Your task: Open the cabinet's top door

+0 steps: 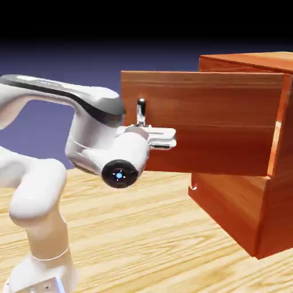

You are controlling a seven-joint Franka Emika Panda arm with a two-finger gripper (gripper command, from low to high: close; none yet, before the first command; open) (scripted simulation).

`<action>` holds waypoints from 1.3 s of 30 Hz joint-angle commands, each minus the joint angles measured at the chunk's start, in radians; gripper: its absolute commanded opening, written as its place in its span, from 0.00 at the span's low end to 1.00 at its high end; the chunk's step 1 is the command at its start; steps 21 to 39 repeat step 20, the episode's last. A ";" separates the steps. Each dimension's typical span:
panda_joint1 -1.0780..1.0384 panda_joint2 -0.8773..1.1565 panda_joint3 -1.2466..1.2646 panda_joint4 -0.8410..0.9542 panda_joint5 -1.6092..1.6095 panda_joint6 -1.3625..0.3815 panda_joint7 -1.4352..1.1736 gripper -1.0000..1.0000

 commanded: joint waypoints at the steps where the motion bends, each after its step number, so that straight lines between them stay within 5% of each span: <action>1: 0.013 0.034 -0.036 0.031 -0.035 -0.039 -0.012 0.00; 20: 0.421 0.714 -0.629 0.664 -0.297 -0.727 -0.346 0.00; 39: 0.421 0.714 -0.629 0.664 -0.297 -0.727 -0.346 0.00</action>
